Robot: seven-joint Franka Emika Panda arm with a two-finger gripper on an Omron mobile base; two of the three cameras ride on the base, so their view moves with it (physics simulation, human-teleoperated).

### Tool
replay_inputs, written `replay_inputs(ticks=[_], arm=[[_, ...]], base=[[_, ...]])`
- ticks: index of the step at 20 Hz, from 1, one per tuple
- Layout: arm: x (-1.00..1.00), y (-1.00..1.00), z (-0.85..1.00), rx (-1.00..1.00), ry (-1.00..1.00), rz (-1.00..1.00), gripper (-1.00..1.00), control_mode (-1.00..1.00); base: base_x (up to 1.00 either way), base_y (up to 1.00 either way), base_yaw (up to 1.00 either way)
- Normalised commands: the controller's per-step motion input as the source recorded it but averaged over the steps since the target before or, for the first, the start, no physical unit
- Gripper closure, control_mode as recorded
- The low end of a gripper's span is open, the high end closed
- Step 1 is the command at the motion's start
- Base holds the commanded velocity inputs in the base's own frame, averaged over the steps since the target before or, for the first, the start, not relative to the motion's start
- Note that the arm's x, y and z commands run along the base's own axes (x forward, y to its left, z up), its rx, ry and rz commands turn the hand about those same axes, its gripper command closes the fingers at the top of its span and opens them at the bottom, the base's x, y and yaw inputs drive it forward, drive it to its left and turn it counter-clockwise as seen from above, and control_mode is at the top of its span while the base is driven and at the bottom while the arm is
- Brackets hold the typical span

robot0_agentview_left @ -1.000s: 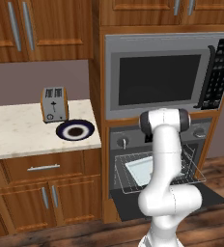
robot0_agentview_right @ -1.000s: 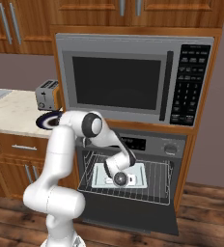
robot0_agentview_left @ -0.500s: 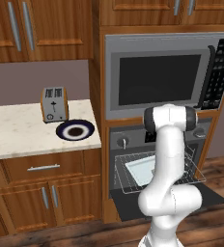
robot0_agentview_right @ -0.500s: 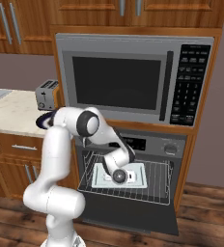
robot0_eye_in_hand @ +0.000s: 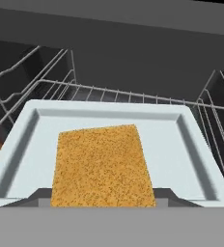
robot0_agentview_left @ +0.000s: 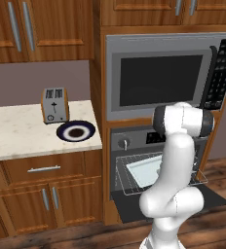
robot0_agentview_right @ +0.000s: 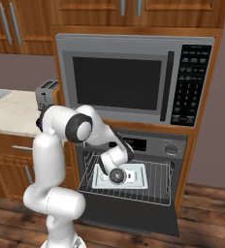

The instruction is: Take the baked cake out of the oven and place it on the plate for cooling. Then close the oven door.

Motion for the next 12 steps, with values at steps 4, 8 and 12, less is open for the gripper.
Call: replay_inputs(ticks=[4,8,12], arm=[[-0.68,-0.08,0.42,0.0,0.0,0.0,1.0,-1.0],[-0.67,-0.09,0.53,0.0,0.0,0.0,1.0,-1.0],[-0.57,-0.05,0.6,0.0,0.0,0.0,1.0,-1.0]], base=[[0.0,0.0,0.0],[0.0,0.0,0.0],[0.0,0.0,0.0]])
